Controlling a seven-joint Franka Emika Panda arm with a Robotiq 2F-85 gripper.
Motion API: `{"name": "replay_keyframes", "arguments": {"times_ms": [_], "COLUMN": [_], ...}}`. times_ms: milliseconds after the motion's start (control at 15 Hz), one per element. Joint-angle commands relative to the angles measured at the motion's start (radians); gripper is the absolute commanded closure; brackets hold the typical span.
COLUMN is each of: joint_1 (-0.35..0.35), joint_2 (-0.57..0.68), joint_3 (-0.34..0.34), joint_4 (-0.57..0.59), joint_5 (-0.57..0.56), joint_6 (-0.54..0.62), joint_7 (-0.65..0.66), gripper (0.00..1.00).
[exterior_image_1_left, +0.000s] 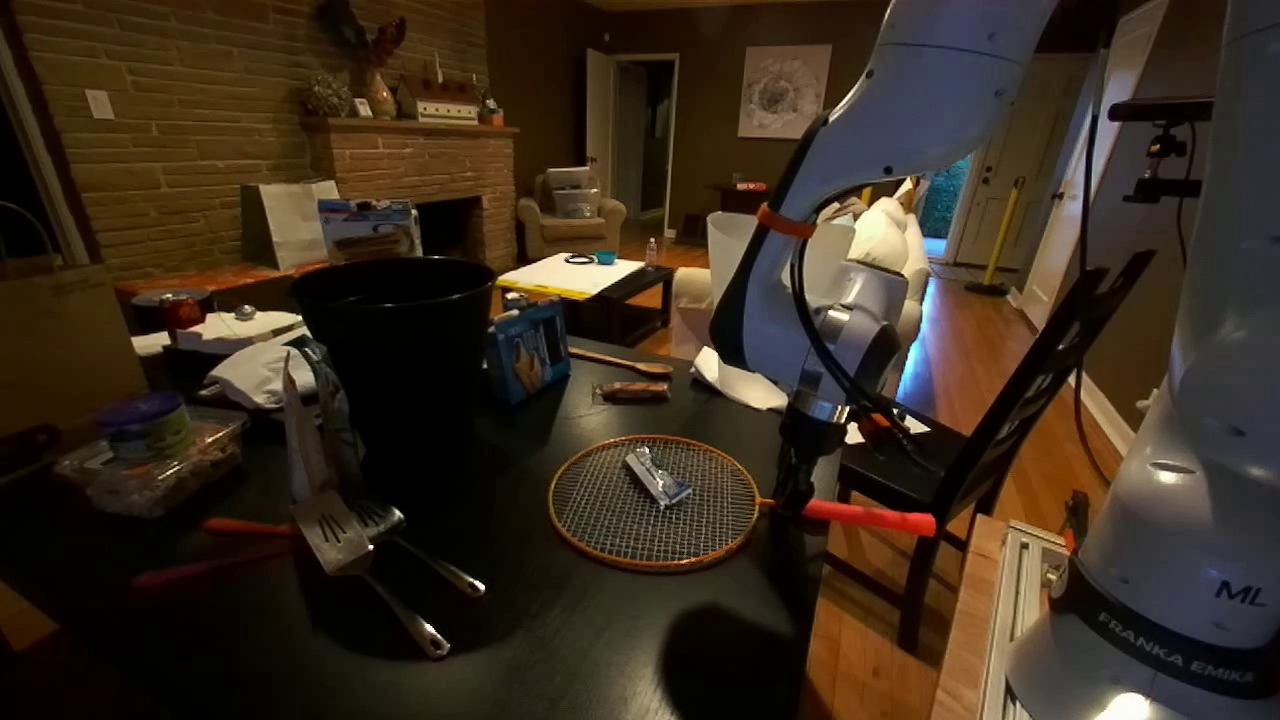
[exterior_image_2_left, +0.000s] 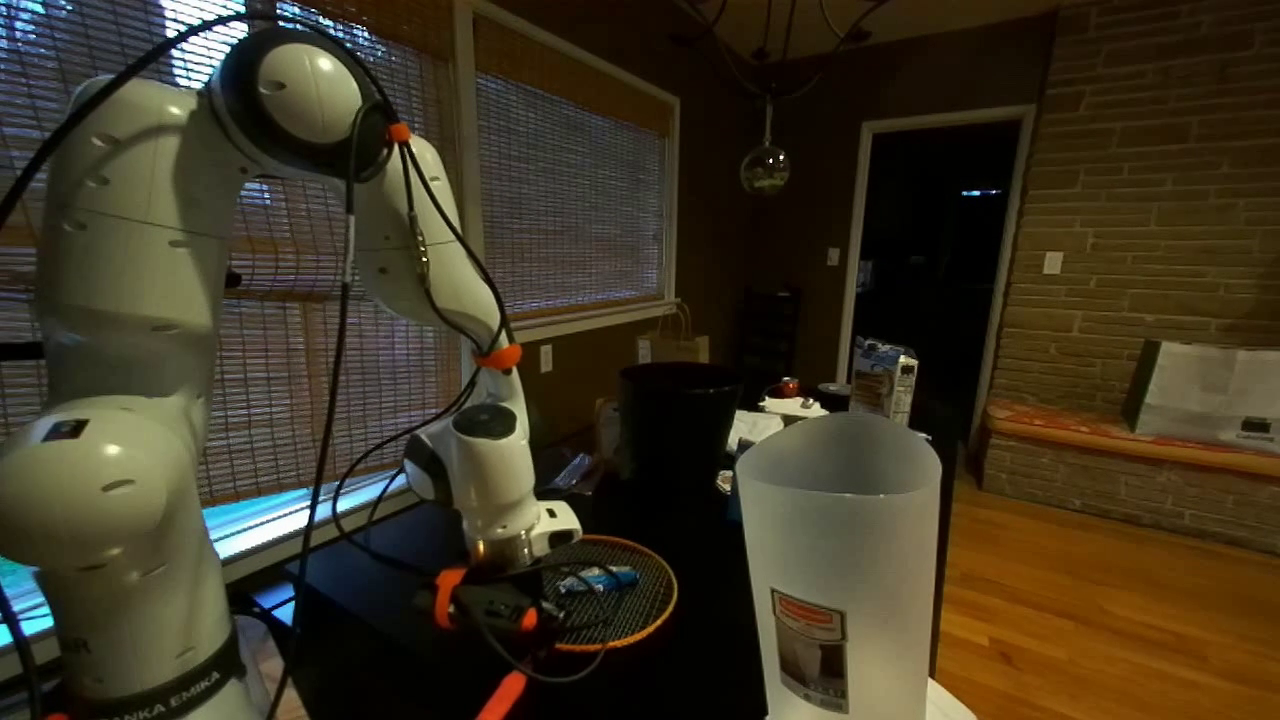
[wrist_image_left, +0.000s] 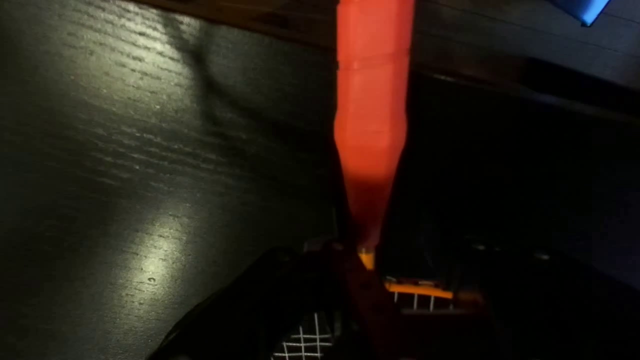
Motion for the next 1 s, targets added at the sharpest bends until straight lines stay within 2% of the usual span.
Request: {"name": "replay_keyframes", "arguments": {"times_ms": [0,67,200,267,933], "joint_1": [0.002,0.002,0.001,0.000,0.001], "joint_2": [0.001,0.000,-0.002,-0.003,-0.002], "joint_3": [0.015,0.021,0.029,0.030,0.024], "joint_4": [0.000,-0.002,-0.007,-0.006,0.003], "joint_5": [0.049,0.051,0.055,0.057,0.057], "joint_6": [0.025,0.025,0.029,0.033,0.037], "joint_7": [-0.036,-0.036,-0.035,-0.037,-0.013], "gripper": [0.90,0.97,1.00,0.97,0.96]}}
